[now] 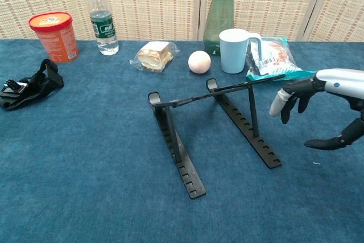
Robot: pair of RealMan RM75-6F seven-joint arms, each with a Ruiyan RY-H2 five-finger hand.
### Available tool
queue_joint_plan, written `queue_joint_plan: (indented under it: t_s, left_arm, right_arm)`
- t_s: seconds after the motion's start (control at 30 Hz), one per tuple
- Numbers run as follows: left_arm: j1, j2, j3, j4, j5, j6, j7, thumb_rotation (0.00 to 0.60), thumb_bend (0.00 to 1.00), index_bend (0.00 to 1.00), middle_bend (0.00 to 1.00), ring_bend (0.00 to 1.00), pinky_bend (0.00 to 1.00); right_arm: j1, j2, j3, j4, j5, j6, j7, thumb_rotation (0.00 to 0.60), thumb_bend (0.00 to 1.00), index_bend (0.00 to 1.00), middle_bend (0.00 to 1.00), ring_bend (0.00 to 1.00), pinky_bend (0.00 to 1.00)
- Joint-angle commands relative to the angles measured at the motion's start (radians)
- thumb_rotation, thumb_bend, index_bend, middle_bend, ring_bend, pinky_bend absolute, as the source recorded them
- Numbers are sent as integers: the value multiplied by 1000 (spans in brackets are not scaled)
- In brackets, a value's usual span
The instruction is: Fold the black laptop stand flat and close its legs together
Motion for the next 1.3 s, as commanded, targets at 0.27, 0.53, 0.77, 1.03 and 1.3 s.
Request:
queue_joint_plan:
  t_s: [0.27,0.53,0.77,1.03,1.3]
  left_arm:
    - [3,3,-1,6,-4,2,-7,600,151,18,0,0,0]
    - [5,2,-1,12,-7,1,-15,600,151,18,0,0,0]
    - [13,6,3,12,-3,10,-20,600,151,18,0,0,0]
    - [17,7,5,12,0,14,-21,600,151,18,0,0,0]
    - [20,6,5,15,-2,14,-22,600,150,18,0,0,0]
  right_arm:
    - [66,-77,43,63,26,9,-7,600,184,360,443,309,354]
    - [128,-115,96,98,80,-20,-42,600,183,360,402,289,359]
    - [194,-132,146,110,142,-69,-43,600,183,350,360,247,349]
    - [258,-165,178,149,199,-124,-49,600,184,320,329,220,318]
    - [313,-194,209,204,254,-163,-45,600,184,320,326,219,314]
